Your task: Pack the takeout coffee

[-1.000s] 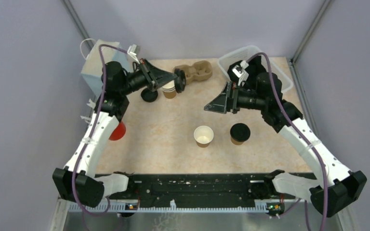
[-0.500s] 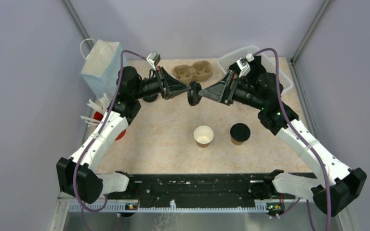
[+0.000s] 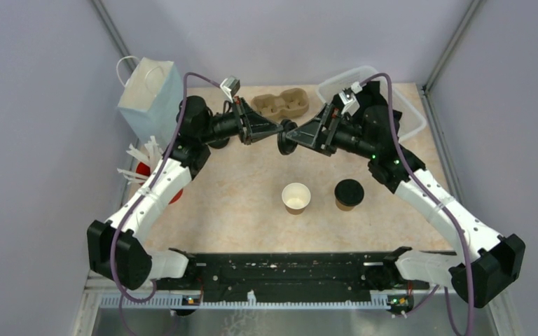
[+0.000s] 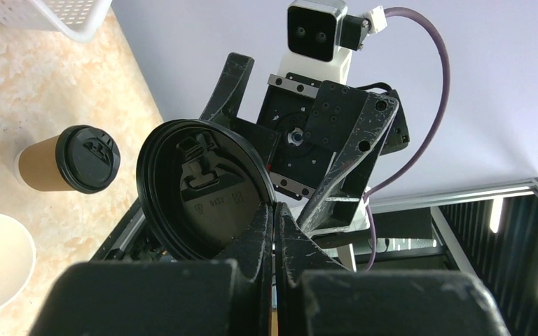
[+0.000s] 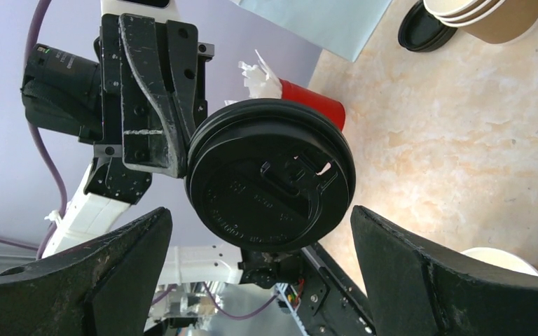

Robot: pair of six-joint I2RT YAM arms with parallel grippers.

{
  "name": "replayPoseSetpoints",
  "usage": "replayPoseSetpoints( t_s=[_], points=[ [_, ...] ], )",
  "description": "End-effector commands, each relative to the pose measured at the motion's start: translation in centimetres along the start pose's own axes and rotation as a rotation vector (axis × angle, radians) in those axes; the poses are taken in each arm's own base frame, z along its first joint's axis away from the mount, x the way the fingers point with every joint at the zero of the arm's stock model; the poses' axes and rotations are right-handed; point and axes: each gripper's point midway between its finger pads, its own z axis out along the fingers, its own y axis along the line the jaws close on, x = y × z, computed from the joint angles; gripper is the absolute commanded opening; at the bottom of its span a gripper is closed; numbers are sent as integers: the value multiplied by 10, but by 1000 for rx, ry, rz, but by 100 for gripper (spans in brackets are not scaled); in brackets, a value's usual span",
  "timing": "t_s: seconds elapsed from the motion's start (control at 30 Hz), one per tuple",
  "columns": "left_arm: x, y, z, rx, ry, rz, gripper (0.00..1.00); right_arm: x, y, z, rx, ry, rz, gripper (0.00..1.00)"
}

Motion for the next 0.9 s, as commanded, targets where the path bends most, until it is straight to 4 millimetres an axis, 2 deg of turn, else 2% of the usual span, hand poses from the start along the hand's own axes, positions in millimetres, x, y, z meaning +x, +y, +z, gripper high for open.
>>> replayPoseSetpoints(
  t_s=[0.0,0.27,0.43,0.7,0.87],
  points=[
    [1,-11,1,45,12,46,0,-1,7,6,-29,-13,-9,99],
    [3,-10,2,45,25,41,0,0,4,10,-12,-16,-9,95],
    [5,-9,2,44,31,38,0,-2,5,14,-5,-17,-21,89],
    [7,-10,0,41,40,45,0,0,3,17,28,-15,-30,88],
    [8,-10,-1,37,44,47,0,-2,6,16,28,-24,-41,82]
  ],
)
